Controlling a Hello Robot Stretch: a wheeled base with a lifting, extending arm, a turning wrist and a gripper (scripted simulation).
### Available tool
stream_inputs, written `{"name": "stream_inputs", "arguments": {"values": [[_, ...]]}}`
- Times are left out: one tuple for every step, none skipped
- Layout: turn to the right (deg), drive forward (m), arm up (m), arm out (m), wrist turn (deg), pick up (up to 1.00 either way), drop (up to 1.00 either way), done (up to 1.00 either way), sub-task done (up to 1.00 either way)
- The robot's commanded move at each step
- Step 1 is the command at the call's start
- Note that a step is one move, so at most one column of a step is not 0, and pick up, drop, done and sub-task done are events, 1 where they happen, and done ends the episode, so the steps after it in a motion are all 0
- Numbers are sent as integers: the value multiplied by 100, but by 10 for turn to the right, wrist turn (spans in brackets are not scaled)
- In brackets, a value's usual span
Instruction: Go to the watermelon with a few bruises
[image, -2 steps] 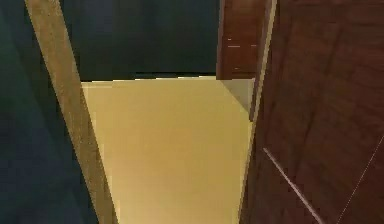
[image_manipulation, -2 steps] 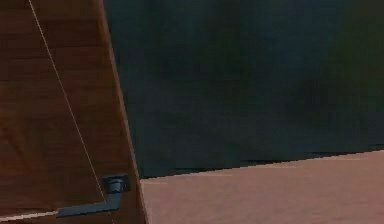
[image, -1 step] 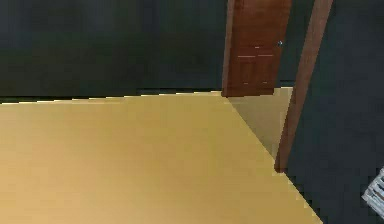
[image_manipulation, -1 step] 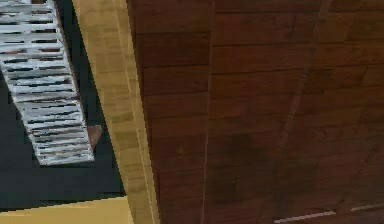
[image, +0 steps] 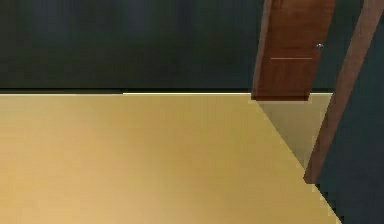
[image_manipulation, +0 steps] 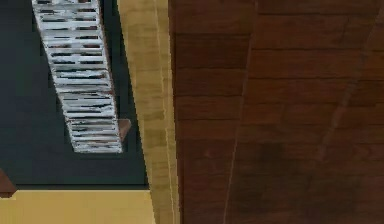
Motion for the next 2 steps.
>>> {"name": "stream_inputs", "arguments": {"values": [[0,10,0,0,0,0,0,0,0],[150,0,0,0,0,0,0,0,0]]}}
